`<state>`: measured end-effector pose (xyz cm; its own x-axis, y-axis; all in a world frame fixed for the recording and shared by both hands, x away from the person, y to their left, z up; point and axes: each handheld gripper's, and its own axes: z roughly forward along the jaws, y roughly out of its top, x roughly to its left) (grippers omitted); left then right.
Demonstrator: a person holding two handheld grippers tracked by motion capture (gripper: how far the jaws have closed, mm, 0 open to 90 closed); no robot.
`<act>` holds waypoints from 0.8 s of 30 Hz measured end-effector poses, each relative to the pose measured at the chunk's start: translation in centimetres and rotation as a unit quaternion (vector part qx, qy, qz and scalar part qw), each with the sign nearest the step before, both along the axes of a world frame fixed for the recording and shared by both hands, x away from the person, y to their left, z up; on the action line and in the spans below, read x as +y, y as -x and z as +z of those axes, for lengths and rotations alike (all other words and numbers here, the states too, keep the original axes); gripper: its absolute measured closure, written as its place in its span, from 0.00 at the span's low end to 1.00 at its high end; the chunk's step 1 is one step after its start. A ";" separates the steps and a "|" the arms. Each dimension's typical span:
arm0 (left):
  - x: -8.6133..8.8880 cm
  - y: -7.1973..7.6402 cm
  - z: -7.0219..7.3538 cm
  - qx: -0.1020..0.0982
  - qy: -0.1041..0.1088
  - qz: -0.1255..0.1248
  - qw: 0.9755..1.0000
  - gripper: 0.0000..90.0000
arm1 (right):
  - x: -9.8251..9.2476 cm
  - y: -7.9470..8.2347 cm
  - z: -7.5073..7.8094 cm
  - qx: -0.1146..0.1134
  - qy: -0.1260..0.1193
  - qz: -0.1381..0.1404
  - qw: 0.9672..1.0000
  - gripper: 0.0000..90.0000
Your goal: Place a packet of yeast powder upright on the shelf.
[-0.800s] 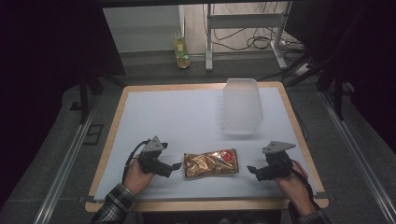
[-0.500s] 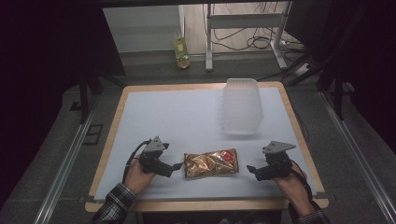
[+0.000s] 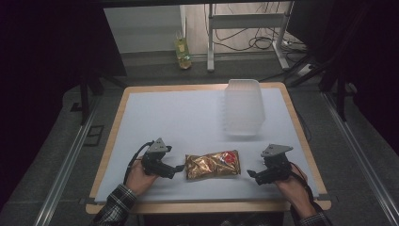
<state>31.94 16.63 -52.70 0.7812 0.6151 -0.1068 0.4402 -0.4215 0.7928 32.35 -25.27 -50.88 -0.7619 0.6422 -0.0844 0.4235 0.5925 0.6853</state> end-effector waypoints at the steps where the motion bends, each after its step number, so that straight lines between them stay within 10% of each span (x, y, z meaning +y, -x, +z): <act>1: 0.0 0.0 0.0 0.000 0.000 0.000 1.000 0.05 | 0.0 0.0 0.0 0.000 0.000 0.000 1.000 0.03; 24: -1.3 0.8 1.6 -0.017 0.009 -0.031 0.999 0.26 | 0.3 0.1 -0.2 0.003 0.011 0.009 1.000 0.03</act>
